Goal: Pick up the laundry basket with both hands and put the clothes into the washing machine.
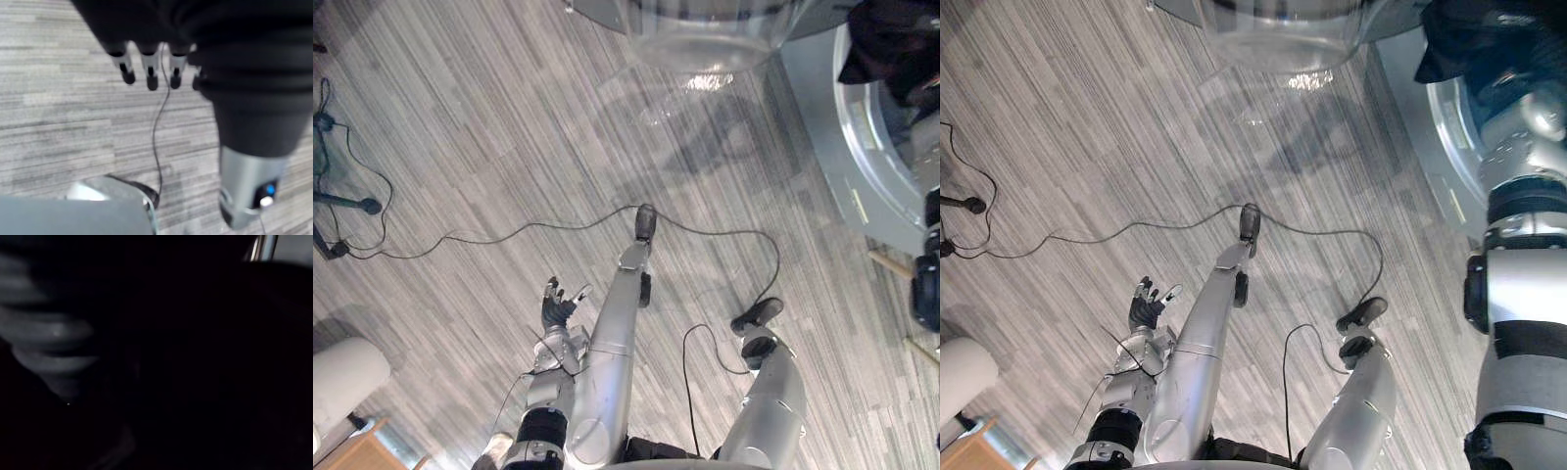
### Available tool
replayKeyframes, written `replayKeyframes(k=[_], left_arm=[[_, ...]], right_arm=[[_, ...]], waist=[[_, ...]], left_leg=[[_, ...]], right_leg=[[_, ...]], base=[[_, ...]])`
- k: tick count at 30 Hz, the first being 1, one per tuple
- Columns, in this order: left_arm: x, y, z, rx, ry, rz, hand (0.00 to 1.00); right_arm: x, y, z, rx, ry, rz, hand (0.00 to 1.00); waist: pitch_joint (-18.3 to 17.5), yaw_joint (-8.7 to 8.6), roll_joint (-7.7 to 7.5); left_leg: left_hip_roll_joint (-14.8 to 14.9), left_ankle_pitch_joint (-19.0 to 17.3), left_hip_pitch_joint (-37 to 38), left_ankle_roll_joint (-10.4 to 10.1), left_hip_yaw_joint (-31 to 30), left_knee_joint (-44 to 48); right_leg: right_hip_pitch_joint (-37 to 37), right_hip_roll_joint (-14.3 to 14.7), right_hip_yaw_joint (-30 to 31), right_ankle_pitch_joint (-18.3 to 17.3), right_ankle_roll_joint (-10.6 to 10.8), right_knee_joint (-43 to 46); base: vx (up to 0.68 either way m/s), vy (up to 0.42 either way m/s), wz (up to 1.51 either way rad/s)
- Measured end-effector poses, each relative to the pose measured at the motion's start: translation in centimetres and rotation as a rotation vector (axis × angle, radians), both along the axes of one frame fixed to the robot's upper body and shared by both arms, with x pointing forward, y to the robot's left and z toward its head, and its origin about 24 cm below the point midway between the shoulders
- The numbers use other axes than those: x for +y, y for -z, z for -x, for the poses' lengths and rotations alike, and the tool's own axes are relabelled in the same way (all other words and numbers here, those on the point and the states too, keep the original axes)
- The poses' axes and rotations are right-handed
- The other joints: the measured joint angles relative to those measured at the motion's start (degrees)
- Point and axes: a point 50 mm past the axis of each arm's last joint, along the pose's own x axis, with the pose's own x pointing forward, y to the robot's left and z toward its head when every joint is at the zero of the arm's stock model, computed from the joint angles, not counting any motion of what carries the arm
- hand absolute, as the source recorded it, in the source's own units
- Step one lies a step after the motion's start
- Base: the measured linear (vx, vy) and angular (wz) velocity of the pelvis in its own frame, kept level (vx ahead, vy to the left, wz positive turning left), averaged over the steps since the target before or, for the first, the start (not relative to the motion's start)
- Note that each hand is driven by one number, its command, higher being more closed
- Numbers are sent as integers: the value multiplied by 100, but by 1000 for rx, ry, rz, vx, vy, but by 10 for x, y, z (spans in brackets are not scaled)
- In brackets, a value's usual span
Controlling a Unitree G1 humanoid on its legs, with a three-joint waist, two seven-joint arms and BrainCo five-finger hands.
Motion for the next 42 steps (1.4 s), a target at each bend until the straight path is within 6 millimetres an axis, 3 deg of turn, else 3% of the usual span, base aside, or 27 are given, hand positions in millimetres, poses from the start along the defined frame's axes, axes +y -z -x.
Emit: replayKeyframes(k=[4,10,18,20,24,27,28,33,42], left_arm=[[2,2,2,4,-23,19,0],[5,2,2,-4,-45,29,0],[3,2,3,-6,-74,64,0],[2,3,4,-4,-74,70,0],[4,8,12,12,-93,88,0],[4,9,15,15,-99,96,0],[3,10,16,18,-98,96,0],[-3,13,21,33,-74,92,0],[-2,13,22,20,-93,83,0]], right_arm=[[-7,-1,5,-26,21,-56,100],[-25,23,11,-56,67,-232,100],[-9,31,1,-58,45,-325,100],[-4,16,0,-97,28,-348,100],[19,-55,9,-264,-38,-322,100],[30,-81,16,-339,-56,-301,100],[30,-83,17,-347,-56,-293,0],[40,-113,30,-381,10,-217,0],[28,-117,42,-464,82,-296,0]], waist=[[5,-17,-9],[4,-166,-7],[-14,-241,19],[-25,-235,39],[-30,-290,47],[-18,-311,87],[-25,-303,107],[29,-331,426],[25,-213,433]], left_leg=[[122,8,-12,19,215,16],[274,7,-13,20,378,27],[298,53,60,71,663,-155],[284,111,95,87,724,-239],[278,198,181,98,800,-388],[282,230,149,142,812,-429],[285,246,146,159,812,-478],[329,269,61,184,766,-542],[388,280,-57,172,683,-502]], right_leg=[[-153,17,120,13,-5,1],[-382,68,327,7,-11,122],[-734,-67,541,9,-13,304],[-767,-121,511,52,-44,300],[-768,-127,501,127,-53,215],[-770,-72,441,212,-70,144],[-758,-41,417,260,-71,64],[-645,110,290,436,-35,-319],[-645,177,148,474,-47,-394]], base=[[4,9,-23],[-9,-8,-15],[-26,-7,-11],[-11,-5,-5],[1,-9,-4],[0,0,0],[25,5,-4],[5,12,-7],[-1,1,-2]])
